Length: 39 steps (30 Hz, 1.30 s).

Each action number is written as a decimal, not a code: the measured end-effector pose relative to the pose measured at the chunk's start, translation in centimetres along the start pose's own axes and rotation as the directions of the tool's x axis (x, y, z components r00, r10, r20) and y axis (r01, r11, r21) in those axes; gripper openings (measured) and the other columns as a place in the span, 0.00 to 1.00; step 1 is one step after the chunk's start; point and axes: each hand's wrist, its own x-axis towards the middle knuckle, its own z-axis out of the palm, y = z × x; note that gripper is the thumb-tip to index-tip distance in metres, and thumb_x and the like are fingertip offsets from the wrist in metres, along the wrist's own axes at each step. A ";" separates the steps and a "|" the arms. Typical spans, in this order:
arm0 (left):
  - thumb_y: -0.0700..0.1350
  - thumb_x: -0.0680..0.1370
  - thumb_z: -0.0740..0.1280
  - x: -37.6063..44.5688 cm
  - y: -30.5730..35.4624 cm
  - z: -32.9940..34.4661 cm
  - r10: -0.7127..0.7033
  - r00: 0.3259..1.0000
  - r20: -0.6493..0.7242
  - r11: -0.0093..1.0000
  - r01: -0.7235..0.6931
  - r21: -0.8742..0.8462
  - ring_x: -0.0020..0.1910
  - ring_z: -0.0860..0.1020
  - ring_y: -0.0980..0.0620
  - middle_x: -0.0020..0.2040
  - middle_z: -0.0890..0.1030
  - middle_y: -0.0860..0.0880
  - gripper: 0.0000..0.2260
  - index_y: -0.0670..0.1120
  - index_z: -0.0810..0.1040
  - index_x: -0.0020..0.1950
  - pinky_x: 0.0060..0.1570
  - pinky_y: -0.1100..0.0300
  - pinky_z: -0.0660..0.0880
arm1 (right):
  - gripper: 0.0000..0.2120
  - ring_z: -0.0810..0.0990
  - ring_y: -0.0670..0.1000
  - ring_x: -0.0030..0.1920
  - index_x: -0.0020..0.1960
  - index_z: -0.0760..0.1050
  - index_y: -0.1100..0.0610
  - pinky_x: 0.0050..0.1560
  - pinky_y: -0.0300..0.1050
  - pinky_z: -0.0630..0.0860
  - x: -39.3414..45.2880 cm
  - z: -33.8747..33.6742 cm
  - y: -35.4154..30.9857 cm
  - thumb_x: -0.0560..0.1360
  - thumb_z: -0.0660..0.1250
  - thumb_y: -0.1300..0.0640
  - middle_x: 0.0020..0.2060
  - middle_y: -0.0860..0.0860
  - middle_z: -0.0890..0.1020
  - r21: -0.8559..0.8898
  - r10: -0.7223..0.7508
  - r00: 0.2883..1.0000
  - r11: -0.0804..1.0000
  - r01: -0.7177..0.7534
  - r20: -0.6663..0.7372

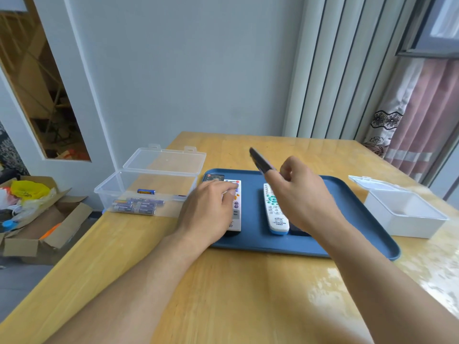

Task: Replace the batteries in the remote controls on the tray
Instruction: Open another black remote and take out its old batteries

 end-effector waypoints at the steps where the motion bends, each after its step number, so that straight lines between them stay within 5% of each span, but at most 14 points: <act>1: 0.52 0.84 0.58 0.0 0.4 0.0 -0.030 0.999 -0.026 0.994 0.027 -0.107 0.59 0.78 0.51 0.57 0.84 0.53 0.15 0.50 0.83 0.60 0.59 0.57 0.73 | 0.12 0.70 0.51 0.30 0.45 0.68 0.55 0.32 0.45 0.64 0.2 0.0 0.0 0.76 0.59 0.46 0.32 0.49 0.77 0.243 0.033 0.997 0.969 -0.048 0.066; 3: 0.61 0.82 0.56 0.2 1.1 -0.2 -0.158 0.987 0.031 0.890 0.156 -0.429 0.55 0.81 0.54 0.52 0.86 0.55 0.21 0.52 0.84 0.54 0.61 0.53 0.74 | 0.11 0.65 0.49 0.26 0.50 0.72 0.57 0.27 0.41 0.61 0.4 0.3 -0.1 0.77 0.61 0.49 0.30 0.50 0.75 0.602 0.060 0.962 0.769 -0.215 0.267; 5: 0.65 0.78 0.57 0.3 1.8 -0.3 -0.214 0.969 0.124 0.702 0.241 -0.670 0.59 0.81 0.58 0.54 0.86 0.56 0.22 0.54 0.85 0.53 0.68 0.53 0.71 | 0.15 0.65 0.49 0.25 0.57 0.75 0.60 0.23 0.39 0.58 0.3 0.7 -0.1 0.79 0.60 0.50 0.32 0.53 0.76 0.677 0.009 0.902 0.658 -0.331 0.432; 9: 0.51 0.83 0.64 0.2 2.5 -0.7 -0.276 0.955 0.106 0.471 0.230 -0.852 0.55 0.84 0.48 0.52 0.87 0.46 0.12 0.46 0.81 0.58 0.63 0.50 0.76 | 0.12 0.65 0.50 0.26 0.49 0.74 0.57 0.24 0.39 0.56 0.0 1.5 0.2 0.80 0.63 0.48 0.34 0.55 0.77 0.615 -0.068 0.828 0.704 -0.355 0.556; 12: 0.43 0.83 0.63 0.2 2.7 -0.8 -0.259 0.957 0.134 0.338 0.220 -0.915 0.48 0.84 0.44 0.50 0.87 0.41 0.08 0.46 0.79 0.60 0.56 0.47 0.78 | 0.16 0.63 0.48 0.25 0.40 0.72 0.55 0.25 0.39 0.56 -0.1 2.2 0.6 0.77 0.69 0.45 0.28 0.52 0.73 0.542 -0.021 0.914 0.811 -0.222 0.406; 15: 0.40 0.84 0.62 0.2 2.7 -0.7 -0.231 0.964 0.129 0.303 0.198 -0.932 0.42 0.84 0.47 0.47 0.85 0.42 0.10 0.45 0.77 0.64 0.48 0.49 0.81 | 0.15 0.62 0.46 0.24 0.39 0.75 0.55 0.26 0.39 0.59 0.1 2.7 1.0 0.76 0.72 0.46 0.25 0.45 0.75 0.488 -0.099 0.993 0.871 0.053 0.069; 19: 0.40 0.85 0.60 -0.1 3.0 -0.4 -0.164 0.972 0.167 0.309 0.211 -0.927 0.38 0.83 0.47 0.46 0.84 0.46 0.12 0.47 0.76 0.67 0.43 0.52 0.81 | 0.01 0.72 0.43 0.27 0.46 0.81 0.44 0.31 0.38 0.64 -0.1 2.8 1.2 0.77 0.71 0.50 0.26 0.42 0.72 0.266 -0.292 0.932 0.901 0.344 -0.215; 31: 0.41 0.86 0.56 -0.6 3.2 0.0 -0.137 0.971 0.197 0.348 0.233 -0.908 0.36 0.83 0.51 0.44 0.85 0.50 0.12 0.50 0.76 0.63 0.42 0.53 0.80 | 0.07 0.73 0.41 0.33 0.55 0.82 0.40 0.35 0.41 0.66 0.2 3.6 1.9 0.77 0.70 0.47 0.34 0.37 0.75 0.143 -0.343 0.910 0.914 0.380 -0.232; 39: 0.41 0.86 0.57 -0.7 3.1 0.1 -0.145 0.973 0.180 0.411 0.224 -0.883 0.37 0.83 0.52 0.48 0.85 0.49 0.12 0.51 0.76 0.65 0.43 0.55 0.80 | 0.04 0.75 0.38 0.27 0.54 0.77 0.45 0.33 0.41 0.63 0.2 3.2 1.4 0.80 0.66 0.50 0.38 0.42 0.78 0.210 -0.328 0.941 0.917 0.339 -0.083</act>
